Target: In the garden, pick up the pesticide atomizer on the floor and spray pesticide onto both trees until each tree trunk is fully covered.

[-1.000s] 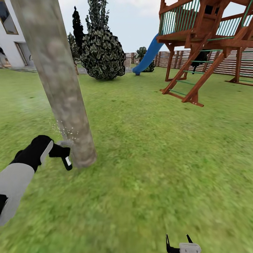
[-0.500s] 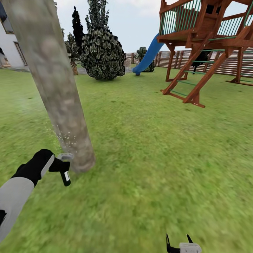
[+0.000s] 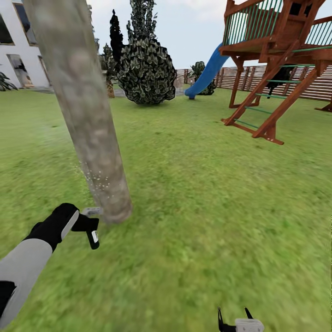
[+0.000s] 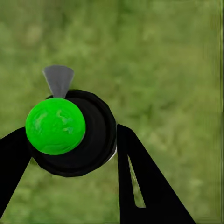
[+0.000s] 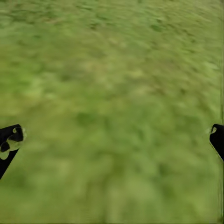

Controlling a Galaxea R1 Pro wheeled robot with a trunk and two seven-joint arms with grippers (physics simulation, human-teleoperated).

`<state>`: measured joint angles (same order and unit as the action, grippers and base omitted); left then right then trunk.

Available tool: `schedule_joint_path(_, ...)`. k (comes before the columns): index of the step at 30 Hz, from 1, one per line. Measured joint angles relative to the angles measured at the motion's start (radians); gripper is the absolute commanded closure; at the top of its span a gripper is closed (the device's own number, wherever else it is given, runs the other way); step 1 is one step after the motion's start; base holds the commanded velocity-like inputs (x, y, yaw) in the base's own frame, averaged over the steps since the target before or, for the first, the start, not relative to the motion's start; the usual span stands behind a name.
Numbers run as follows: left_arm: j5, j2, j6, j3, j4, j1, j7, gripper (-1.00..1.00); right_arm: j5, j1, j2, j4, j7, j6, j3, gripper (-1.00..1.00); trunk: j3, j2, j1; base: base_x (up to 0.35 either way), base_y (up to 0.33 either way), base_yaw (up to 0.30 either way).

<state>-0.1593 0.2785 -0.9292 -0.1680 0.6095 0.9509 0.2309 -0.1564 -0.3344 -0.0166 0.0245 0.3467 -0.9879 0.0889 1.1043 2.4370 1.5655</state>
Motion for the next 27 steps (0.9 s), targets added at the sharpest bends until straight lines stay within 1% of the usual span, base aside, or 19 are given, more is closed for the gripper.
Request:
schedule_joint_path(1, 0.007, -0.008, 0.001, 0.000, 0.000, 0.000, -0.026, 1.00, 0.000, 0.000, 0.001, 0.000, 0.000, 0.000, 0.000, -1.00, 0.000, 0.000, 0.000, 0.093, -0.261, 0.004)
schedule_joint_path(2, 0.005, -0.014, 0.001, 0.000, 0.000, 0.000, -0.052, 1.00, 0.000, 0.000, 0.001, 0.000, 0.000, 0.000, 0.000, -1.00, 0.000, 0.000, 0.000, 0.094, -0.263, 0.001)
schedule_joint_path(3, -0.002, -0.029, 0.029, 0.000, -0.001, 0.000, -0.074, 1.00, 0.000, 0.000, 0.001, 0.000, 0.000, 0.000, 0.000, -1.00, 0.000, 0.000, 0.000, 0.100, -0.263, 0.000)
schedule_joint_path(4, -0.003, -0.045, 0.063, 0.000, -0.008, -0.019, -0.085, 1.00, 0.000, 0.000, 0.001, 0.000, 0.000, 0.000, 0.000, -1.00, 0.000, 0.000, 0.000, 0.103, -0.263, 0.000)
schedule_joint_path(5, 0.005, -0.049, 0.077, -0.001, -0.008, -0.045, -0.091, 1.00, 0.000, 0.000, 0.000, 0.000, 0.000, 0.000, 0.000, -1.00, 0.000, 0.000, 0.000, 0.066, -0.265, 0.000)
schedule_joint_path(6, 0.010, -0.047, 0.082, 0.000, -0.009, -0.061, -0.092, 1.00, 0.000, 0.000, 0.000, 0.000, 0.000, 0.000, 0.000, -1.00, 0.000, 0.000, 0.000, 0.034, -0.267, 0.000)
schedule_joint_path(9, 0.010, -0.033, 0.089, 0.007, -0.017, -0.108, -0.093, 1.00, 0.000, 0.000, 0.000, 0.000, 0.000, 0.000, 0.000, -1.00, 0.000, 0.000, 0.000, -0.020, -0.269, 0.000)
schedule_joint_path(10, 0.007, -0.030, 0.090, 0.008, -0.017, -0.116, -0.093, 1.00, 0.000, 0.000, 0.000, 0.000, 0.000, 0.000, 0.000, -1.00, 0.000, 0.000, 0.000, -0.076, -0.270, 0.000)
schedule_joint_path(13, 0.006, -0.029, 0.092, 0.008, -0.018, -0.122, -0.094, 1.00, 0.000, 0.000, 0.000, 0.000, 0.000, 0.000, 0.000, -1.00, 0.000, 0.000, 0.000, 0.018, -0.249, 0.041)
schedule_joint_path(15, 0.002, -0.028, 0.131, 0.008, -0.019, -0.122, -0.094, 1.00, 0.000, 0.000, 0.000, 0.000, 0.000, 0.000, 0.000, -1.00, 0.000, 0.000, 0.000, 0.039, -0.062, 0.232)
schedule_joint_path(18, -0.003, -0.028, 0.138, 0.010, -0.019, -0.123, -0.094, 1.00, 0.000, 0.000, 0.000, 0.000, 0.000, 0.000, 0.000, -1.00, 0.000, 0.000, 0.000, 0.037, -0.009, 0.271)
schedule_joint_path(22, -0.003, -0.027, 0.139, 0.011, -0.019, -0.123, -0.094, 1.00, 0.000, 0.000, 0.000, 0.000, 0.000, 0.000, 0.000, -1.00, 0.000, 0.000, 0.000, 0.285, -0.001, 0.274)
schedule_joint_path(24, -0.004, -0.028, 0.139, 0.010, -0.019, -0.123, -0.094, 1.00, 0.000, 0.000, -0.001, 0.000, 0.000, 0.000, 0.000, -1.00, 0.000, 0.000, 0.000, 0.333, -0.019, 0.096)
schedule_joint_path(27, -0.005, -0.029, 0.142, 0.010, -0.018, -0.123, -0.094, 1.00, 0.000, 0.000, 0.000, 0.000, 0.000, 0.000, 0.000, -1.00, 0.000, 0.000, 0.000, 0.228, -0.182, 0.009)
